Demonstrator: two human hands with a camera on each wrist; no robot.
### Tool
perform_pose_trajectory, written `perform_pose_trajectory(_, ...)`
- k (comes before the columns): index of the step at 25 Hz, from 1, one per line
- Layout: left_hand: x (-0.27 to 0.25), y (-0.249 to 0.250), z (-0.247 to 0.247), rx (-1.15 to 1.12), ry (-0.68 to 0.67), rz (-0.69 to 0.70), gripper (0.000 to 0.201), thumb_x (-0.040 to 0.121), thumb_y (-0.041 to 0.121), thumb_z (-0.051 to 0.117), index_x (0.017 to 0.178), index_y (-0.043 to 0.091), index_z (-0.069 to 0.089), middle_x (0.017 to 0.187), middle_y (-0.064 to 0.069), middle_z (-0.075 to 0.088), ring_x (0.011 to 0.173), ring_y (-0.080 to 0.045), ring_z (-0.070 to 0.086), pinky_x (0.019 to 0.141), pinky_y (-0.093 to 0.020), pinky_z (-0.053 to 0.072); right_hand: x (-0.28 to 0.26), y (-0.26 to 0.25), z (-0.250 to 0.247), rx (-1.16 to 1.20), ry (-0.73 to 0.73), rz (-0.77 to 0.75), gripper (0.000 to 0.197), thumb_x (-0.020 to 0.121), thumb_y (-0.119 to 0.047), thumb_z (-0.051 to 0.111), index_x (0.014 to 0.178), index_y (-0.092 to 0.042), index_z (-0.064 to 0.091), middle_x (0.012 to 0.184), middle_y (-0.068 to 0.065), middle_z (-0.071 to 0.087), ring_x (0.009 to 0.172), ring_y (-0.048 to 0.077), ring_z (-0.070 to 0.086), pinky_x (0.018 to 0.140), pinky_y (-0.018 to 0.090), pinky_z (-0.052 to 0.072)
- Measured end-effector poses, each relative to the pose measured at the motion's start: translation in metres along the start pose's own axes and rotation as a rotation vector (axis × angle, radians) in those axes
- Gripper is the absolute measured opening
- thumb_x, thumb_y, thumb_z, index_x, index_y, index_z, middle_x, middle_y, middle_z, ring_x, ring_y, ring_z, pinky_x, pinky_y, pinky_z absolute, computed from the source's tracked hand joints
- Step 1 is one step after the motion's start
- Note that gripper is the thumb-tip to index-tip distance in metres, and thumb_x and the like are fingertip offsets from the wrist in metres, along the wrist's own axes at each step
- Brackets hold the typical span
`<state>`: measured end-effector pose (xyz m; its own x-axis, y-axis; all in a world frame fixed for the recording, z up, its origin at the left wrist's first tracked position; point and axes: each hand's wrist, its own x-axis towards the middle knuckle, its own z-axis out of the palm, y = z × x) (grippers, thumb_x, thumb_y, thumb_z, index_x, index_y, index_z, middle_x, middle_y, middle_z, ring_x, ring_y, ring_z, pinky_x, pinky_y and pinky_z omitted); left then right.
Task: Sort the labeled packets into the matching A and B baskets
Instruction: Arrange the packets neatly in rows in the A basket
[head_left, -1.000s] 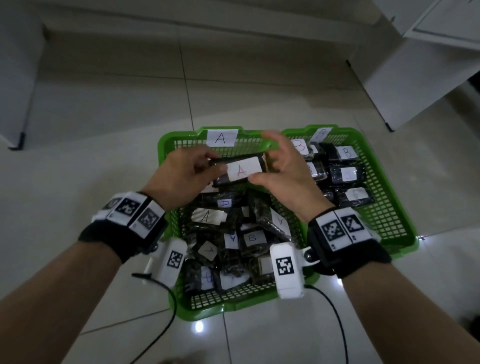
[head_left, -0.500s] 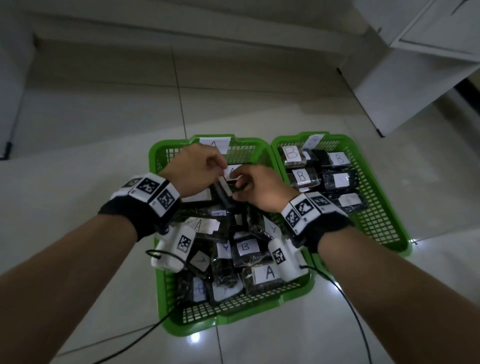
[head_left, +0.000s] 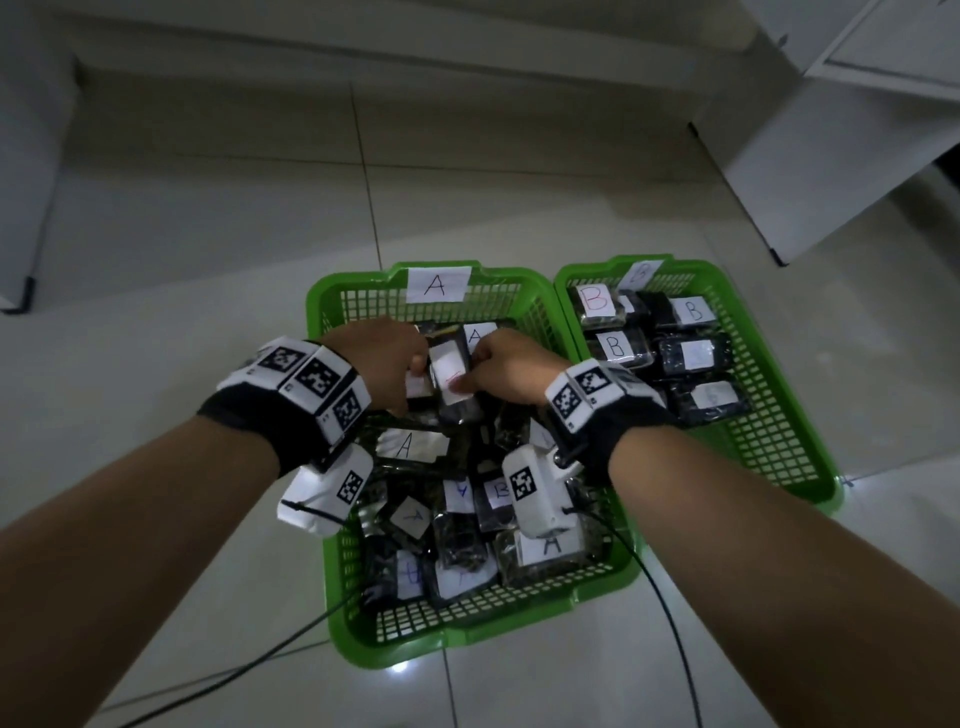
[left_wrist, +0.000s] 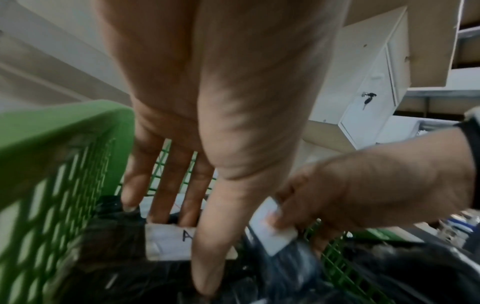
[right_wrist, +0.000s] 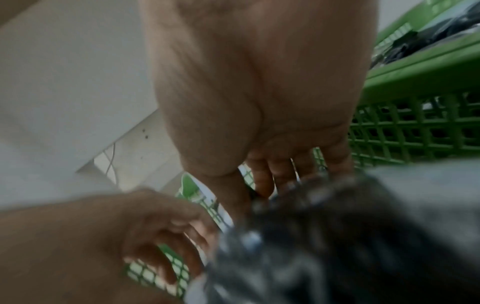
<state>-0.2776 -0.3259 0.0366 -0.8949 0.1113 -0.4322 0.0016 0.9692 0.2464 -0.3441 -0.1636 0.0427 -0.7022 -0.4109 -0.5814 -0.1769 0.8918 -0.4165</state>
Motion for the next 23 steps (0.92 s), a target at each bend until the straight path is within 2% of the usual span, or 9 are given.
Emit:
perform_pose_trajectory(2, 0.005, 0.003, -0.002, 0.08, -0.064, 0.008, 0.048, 0.076, 0.022, 0.081, 0.117, 0.013, 0.058, 0.113, -0.007, 0.062, 0.101, -0.026, 0.061, 0.077, -0.031, 0.049, -0.004, 0.006, -0.01, 0.211, 0.059, -0.004, 0.025, 0.095, -0.025, 0.069, 0.113, -0.007, 0.069, 0.106, 0.009, 0.072, 0.096, 0.024, 0.07, 0.085, 0.038, 0.058)
perform_pose_trajectory(5, 0.015, 0.009, -0.002, 0.186, -0.128, 0.057, 0.039, 0.08, 0.014, 0.074, 0.113, 0.007, 0.054, 0.095, -0.006, 0.057, 0.083, -0.021, 0.059, 0.064, -0.029, 0.048, -0.012, 0.027, -0.026, 0.325, 0.301, -0.064, 0.021, 0.097, -0.025, 0.066, 0.115, -0.014, 0.066, 0.108, -0.001, 0.069, 0.095, 0.017, 0.066, 0.075, 0.026, 0.053)
perform_pose_trajectory(7, 0.02, 0.012, -0.002, 0.242, -0.113, 0.056, 0.026, 0.086, 0.012, 0.068, 0.102, 0.01, 0.048, 0.077, 0.002, 0.044, 0.066, -0.013, 0.047, 0.057, -0.027, 0.042, -0.014, 0.043, -0.029, 0.487, 0.383, -0.069, 0.017, 0.095, -0.023, 0.069, 0.108, -0.013, 0.067, 0.105, 0.002, 0.071, 0.095, 0.019, 0.069, 0.076, 0.03, 0.056)
perform_pose_trajectory(10, 0.026, 0.012, -0.003, 0.268, -0.151, -0.006, 0.034, 0.088, 0.02, 0.07, 0.099, 0.018, 0.038, 0.084, 0.002, 0.046, 0.079, -0.017, 0.047, 0.071, -0.026, 0.04, -0.011, 0.059, -0.027, 0.936, 0.349, -0.068, 0.018, 0.094, -0.013, 0.069, 0.112, -0.012, 0.07, 0.109, 0.009, 0.076, 0.101, 0.028, 0.073, 0.084, 0.04, 0.061)
perform_pose_trajectory(14, 0.03, 0.011, -0.009, 0.254, -0.185, -0.036, 0.03, 0.085, 0.024, 0.075, 0.081, 0.016, 0.046, 0.088, -0.004, 0.048, 0.08, -0.019, 0.049, 0.066, -0.031, 0.043, -0.008, 0.071, -0.027, 1.226, 0.329, -0.076, 0.016, 0.094, -0.008, 0.067, 0.11, -0.008, 0.07, 0.11, 0.014, 0.076, 0.097, 0.029, 0.074, 0.076, 0.036, 0.06)
perform_pose_trajectory(15, 0.029, 0.011, -0.011, 0.252, -0.116, -0.017, 0.029, 0.082, 0.028, 0.076, 0.085, 0.015, 0.05, 0.093, -0.006, 0.05, 0.081, -0.021, 0.051, 0.066, -0.032, 0.046, -0.008, 0.072, -0.027, 1.267, 0.33, -0.077, 0.016, 0.094, -0.006, 0.066, 0.11, -0.008, 0.069, 0.11, 0.015, 0.076, 0.094, 0.027, 0.074, 0.071, 0.032, 0.059)
perform_pose_trajectory(17, 0.031, 0.008, -0.01, 0.222, 0.013, 0.015, 0.051, 0.079, 0.036, 0.076, 0.118, 0.015, 0.052, 0.116, -0.009, 0.047, 0.096, -0.025, 0.055, 0.072, -0.033, 0.048, -0.009, 0.071, -0.026, 1.322, 0.34, -0.07, 0.018, 0.094, -0.004, 0.065, 0.112, -0.005, 0.068, 0.11, 0.017, 0.075, 0.091, 0.025, 0.073, 0.067, 0.029, 0.059)
perform_pose_trajectory(19, 0.035, 0.005, -0.009, 0.218, -0.014, 0.048, 0.066, 0.082, 0.036, 0.072, 0.141, 0.024, 0.044, 0.125, -0.007, 0.043, 0.107, -0.026, 0.054, 0.08, -0.035, 0.05, -0.011, 0.069, -0.026, 1.35, 0.347, -0.073, 0.022, 0.094, -0.001, 0.064, 0.116, 0.001, 0.066, 0.112, 0.02, 0.074, 0.089, 0.025, 0.074, 0.066, 0.028, 0.059)
perform_pose_trajectory(23, 0.039, 0.006, -0.009, 0.208, -0.089, 0.071, 0.06, 0.086, 0.029, 0.069, 0.142, 0.03, 0.046, 0.121, -0.003, 0.045, 0.103, -0.023, 0.054, 0.083, -0.035, 0.051, -0.014, 0.068, -0.023, 1.387, 0.352, -0.09, 0.02, 0.094, 0.002, 0.063, 0.113, 0.002, 0.067, 0.112, 0.022, 0.073, 0.086, 0.023, 0.074, 0.067, 0.026, 0.06)
